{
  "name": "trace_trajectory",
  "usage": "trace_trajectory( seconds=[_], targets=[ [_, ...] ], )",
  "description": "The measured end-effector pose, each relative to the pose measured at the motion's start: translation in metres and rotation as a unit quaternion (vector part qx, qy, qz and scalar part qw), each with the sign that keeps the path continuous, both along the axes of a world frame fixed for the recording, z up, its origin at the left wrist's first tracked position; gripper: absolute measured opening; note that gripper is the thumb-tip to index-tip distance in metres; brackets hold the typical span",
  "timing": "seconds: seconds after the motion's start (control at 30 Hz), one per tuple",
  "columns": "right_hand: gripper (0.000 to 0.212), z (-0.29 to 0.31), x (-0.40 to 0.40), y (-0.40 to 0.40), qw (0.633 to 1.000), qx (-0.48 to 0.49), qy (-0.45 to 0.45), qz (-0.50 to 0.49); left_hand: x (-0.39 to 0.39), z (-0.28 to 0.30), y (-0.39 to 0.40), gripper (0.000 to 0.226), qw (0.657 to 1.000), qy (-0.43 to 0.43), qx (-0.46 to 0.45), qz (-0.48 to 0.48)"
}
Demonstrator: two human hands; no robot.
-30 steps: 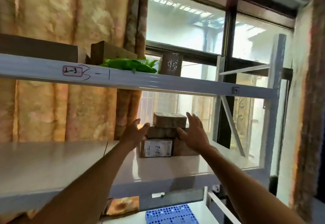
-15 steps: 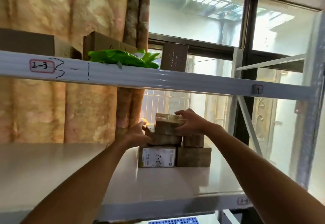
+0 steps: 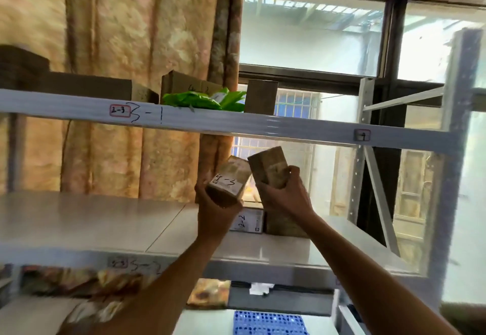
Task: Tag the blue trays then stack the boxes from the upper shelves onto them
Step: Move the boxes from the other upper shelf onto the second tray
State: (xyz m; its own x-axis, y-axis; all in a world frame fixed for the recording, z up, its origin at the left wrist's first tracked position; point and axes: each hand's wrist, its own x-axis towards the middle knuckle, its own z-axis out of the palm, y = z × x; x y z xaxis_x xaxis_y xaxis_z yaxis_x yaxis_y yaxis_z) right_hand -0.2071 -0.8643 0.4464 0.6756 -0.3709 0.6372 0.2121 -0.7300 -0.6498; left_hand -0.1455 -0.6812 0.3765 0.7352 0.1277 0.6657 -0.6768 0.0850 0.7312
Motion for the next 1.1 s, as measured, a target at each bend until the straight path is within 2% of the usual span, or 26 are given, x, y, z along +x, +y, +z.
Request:
trace_trajectory(
  seconds=[0.23, 0.4, 0.5, 0.6, 0.67, 0.8, 0.97, 1.1],
  targets=[
    [0.100, -0.062, -0.065, 0.050, 0.989, 0.128, 0.072, 0.006, -0.098, -0.047, -0.011, 0.102, 0.992, -0.032, -0.107, 0.060],
    [0.101, -0.089, -0.105, 0.075, 0.988, 0.144, 0.064, 0.007, -0.149, -0.070, 0.005, 0.099, 0.994, -0.022, -0.109, 0.017],
    [0.090, -0.102, -0.126, 0.087, 0.986, 0.155, 0.067, 0.004, -0.175, -0.076, 0.024, 0.081, 0.995, -0.016, -0.092, -0.027],
    [0.082, -0.122, -0.146, 0.104, 0.983, 0.171, 0.069, 0.011, -0.197, -0.090, 0.051, 0.056, 0.998, -0.010, -0.067, -0.017],
    [0.074, -0.145, -0.159, 0.116, 0.978, 0.194, 0.073, 0.018, -0.207, -0.111, 0.070, 0.049, 0.997, 0.023, -0.071, -0.018],
    [0.054, -0.200, -0.184, 0.136, 0.969, 0.227, 0.097, 0.025, -0.222, -0.159, 0.100, 0.050, 0.992, 0.113, -0.052, -0.021],
    [0.053, -0.275, -0.216, 0.136, 0.944, 0.280, 0.168, 0.038, -0.233, -0.224, 0.114, 0.042, 0.974, 0.217, -0.038, -0.051],
    [0.043, -0.326, -0.221, 0.112, 0.918, 0.303, 0.254, 0.021, -0.233, -0.277, 0.102, 0.036, 0.943, 0.319, -0.036, -0.088]
  ],
)
